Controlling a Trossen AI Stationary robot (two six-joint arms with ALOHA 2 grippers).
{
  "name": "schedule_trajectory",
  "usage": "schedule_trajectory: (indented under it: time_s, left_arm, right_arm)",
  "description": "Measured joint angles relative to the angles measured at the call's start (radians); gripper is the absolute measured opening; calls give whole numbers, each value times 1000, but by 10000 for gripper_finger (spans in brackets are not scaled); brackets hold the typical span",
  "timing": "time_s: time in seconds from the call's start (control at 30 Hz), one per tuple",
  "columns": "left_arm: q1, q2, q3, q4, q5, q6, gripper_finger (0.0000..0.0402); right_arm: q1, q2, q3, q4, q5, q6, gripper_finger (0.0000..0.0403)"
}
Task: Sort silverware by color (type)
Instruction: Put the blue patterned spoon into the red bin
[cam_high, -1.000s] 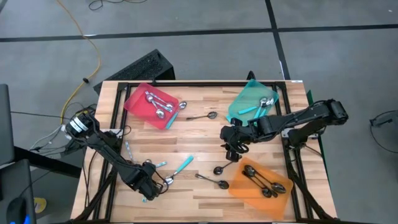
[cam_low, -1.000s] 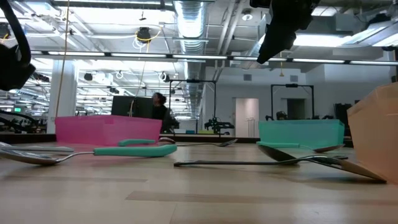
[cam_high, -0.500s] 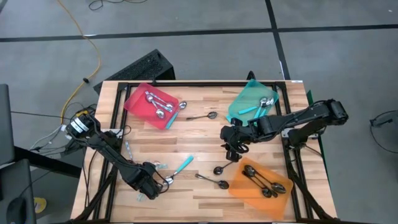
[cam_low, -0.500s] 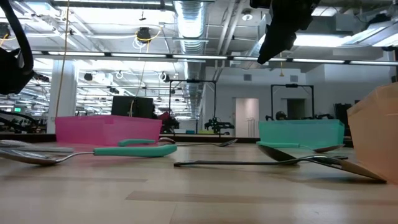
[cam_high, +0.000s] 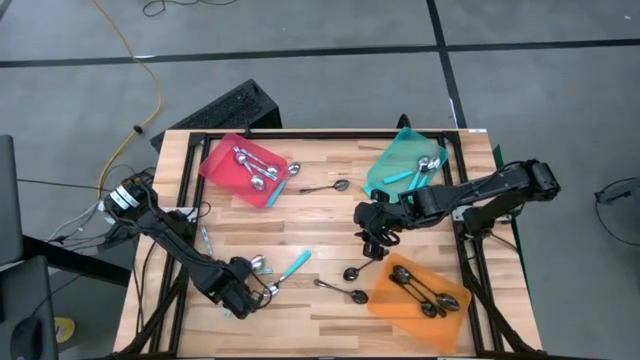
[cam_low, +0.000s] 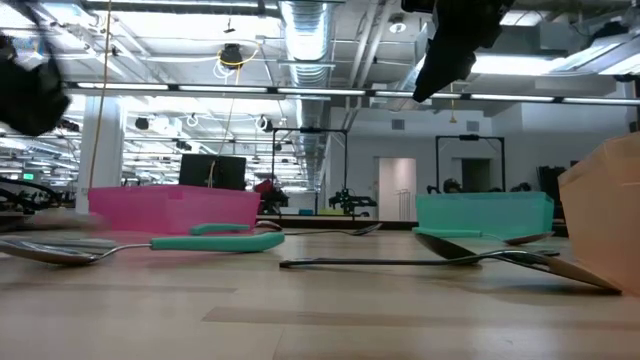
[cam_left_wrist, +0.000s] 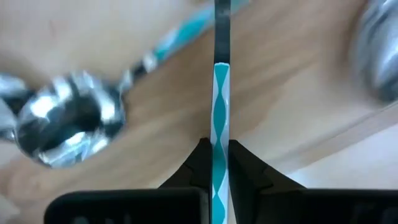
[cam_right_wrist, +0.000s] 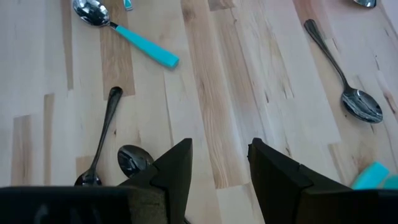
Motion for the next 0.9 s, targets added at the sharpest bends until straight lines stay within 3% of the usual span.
schedule_trajectory:
  time_s: [0.23, 0.4, 0.6, 0.77, 0.9]
  left_arm:
    - [10, -111, 0, -41, -155, 71, 7]
    - [44, -203, 1, -53, -378, 211, 7]
    - [108, -323, 2, -24, -649, 505, 7]
    - [196, -422, 2, 105, -642, 773, 7]
    - [256, -487, 2, 300, -550, 1004, 7]
  right_arm:
    - [-2, 0, 0, 53, 0, 27, 179]
    - [-8, 0, 0, 172, 0, 29, 179]
    - [-27, 0, 0, 354, 0, -6, 179]
    - [-42, 0, 0, 508, 0, -111, 179]
    - [-55, 0, 0, 573, -3, -154, 179]
